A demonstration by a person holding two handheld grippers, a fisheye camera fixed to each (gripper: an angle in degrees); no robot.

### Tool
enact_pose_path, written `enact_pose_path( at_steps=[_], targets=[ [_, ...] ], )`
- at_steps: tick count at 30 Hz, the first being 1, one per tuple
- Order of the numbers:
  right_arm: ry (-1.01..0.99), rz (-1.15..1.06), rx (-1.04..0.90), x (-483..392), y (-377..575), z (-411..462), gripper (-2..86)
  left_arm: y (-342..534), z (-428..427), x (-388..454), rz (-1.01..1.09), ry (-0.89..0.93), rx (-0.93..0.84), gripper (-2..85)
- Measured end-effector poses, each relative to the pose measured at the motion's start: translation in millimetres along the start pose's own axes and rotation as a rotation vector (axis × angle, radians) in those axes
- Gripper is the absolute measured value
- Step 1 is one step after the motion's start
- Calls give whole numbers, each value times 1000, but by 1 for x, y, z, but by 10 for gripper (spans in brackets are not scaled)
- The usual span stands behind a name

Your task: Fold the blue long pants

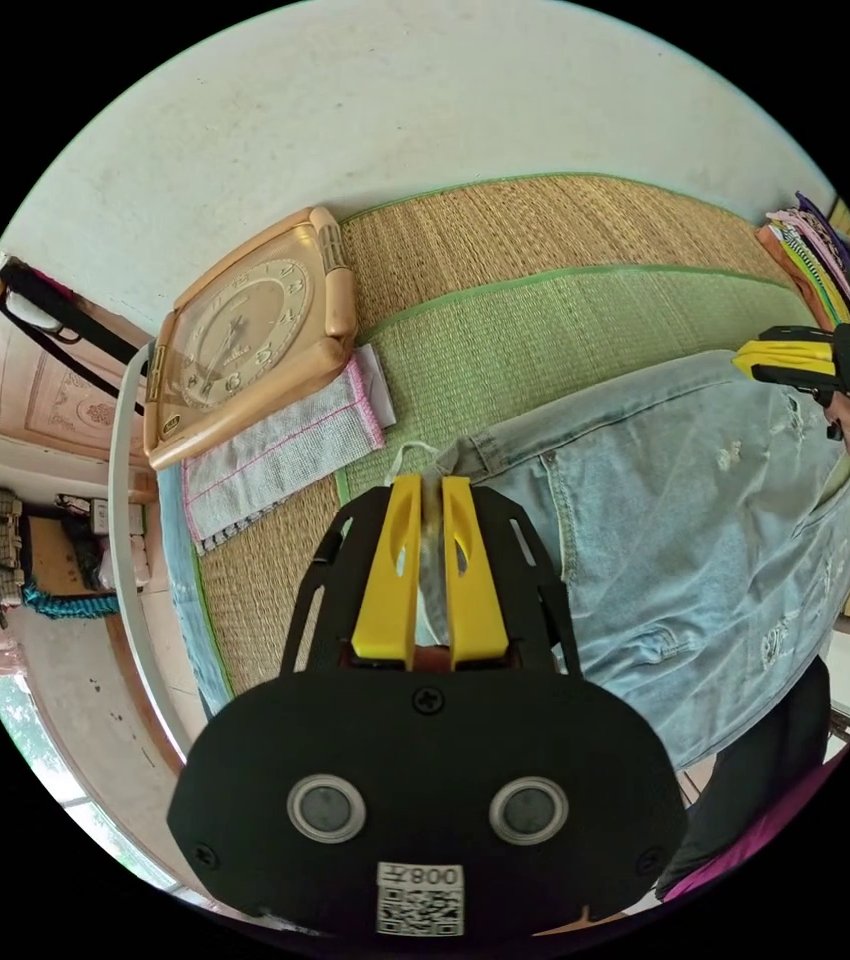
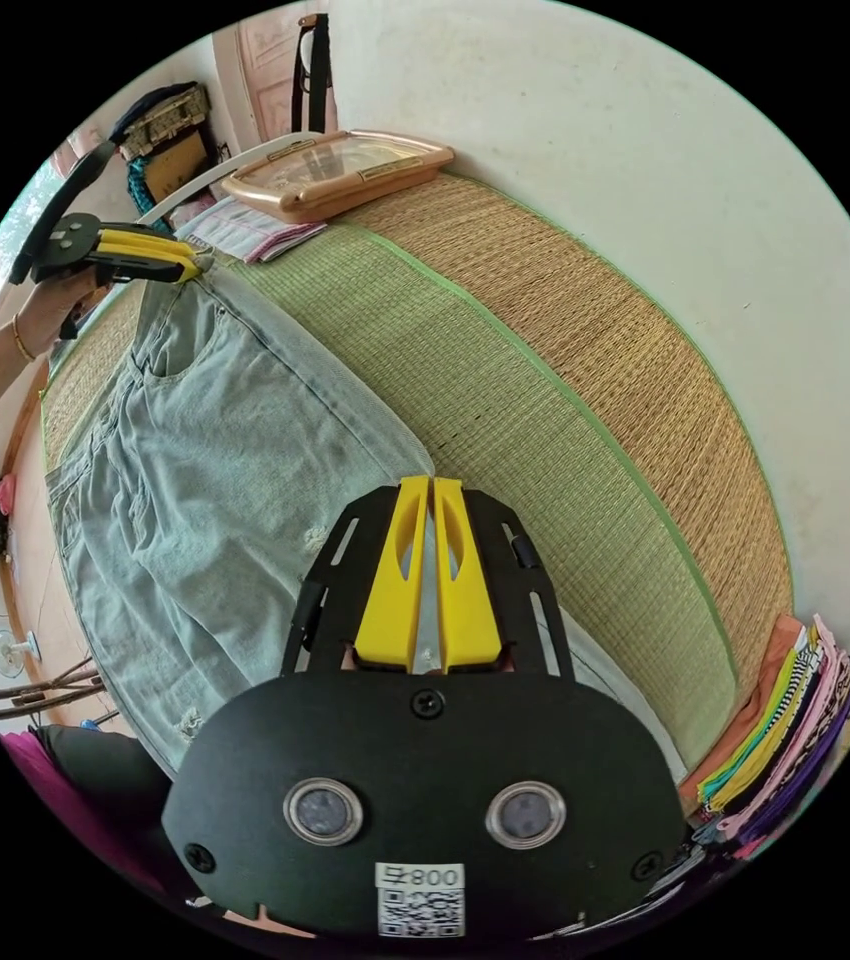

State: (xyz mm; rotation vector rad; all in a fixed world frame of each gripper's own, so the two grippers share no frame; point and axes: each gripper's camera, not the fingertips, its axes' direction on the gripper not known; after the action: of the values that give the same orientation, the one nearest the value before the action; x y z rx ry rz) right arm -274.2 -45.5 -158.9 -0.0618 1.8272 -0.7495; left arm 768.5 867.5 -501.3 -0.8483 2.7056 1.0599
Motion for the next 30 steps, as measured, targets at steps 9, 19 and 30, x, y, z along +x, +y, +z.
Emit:
enact_pose_path(
  at_steps=[9,19,30],
  targets=[
    [-37,83,36,-6,42,-53,4,55,-82,-28,8,-10,61,16],
    [-72,130,78,-35,115,-124,4,145,-174,-51,52,15,141,16],
    [-143,157,109,-104,208,-183,4,288,-251,-60,150,22,143,13]
  ],
)
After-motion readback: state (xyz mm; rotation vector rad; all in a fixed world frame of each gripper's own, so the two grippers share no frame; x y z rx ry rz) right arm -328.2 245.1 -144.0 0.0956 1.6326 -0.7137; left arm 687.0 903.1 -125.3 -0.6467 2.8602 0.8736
